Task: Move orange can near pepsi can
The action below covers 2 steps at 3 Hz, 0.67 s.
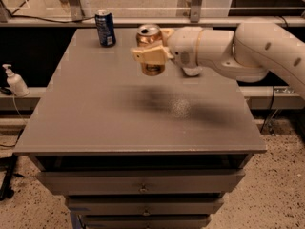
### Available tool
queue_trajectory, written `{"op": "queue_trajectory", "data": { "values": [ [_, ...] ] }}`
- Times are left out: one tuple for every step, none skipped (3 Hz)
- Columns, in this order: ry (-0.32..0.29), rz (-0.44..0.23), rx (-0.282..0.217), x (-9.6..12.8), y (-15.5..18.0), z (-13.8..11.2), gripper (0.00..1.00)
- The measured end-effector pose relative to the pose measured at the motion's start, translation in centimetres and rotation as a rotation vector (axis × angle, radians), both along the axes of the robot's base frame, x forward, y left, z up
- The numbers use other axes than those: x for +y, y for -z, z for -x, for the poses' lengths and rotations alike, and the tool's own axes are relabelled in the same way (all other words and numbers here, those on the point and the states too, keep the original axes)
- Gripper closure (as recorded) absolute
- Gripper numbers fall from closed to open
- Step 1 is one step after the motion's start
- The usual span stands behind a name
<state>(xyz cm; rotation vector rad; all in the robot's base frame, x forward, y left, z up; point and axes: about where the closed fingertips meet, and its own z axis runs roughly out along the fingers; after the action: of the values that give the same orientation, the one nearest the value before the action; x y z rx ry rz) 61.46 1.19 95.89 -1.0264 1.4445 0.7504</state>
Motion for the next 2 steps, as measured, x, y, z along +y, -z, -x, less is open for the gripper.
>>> {"op": "queue_trajectory", "data": {
  "values": [
    [0.014,0.001,-0.026,1.7,-0.5,-5.1,1.00],
    [0.045,0.030,-0.033,3.9,-0.2,-10.6,1.00]
  ]
}}
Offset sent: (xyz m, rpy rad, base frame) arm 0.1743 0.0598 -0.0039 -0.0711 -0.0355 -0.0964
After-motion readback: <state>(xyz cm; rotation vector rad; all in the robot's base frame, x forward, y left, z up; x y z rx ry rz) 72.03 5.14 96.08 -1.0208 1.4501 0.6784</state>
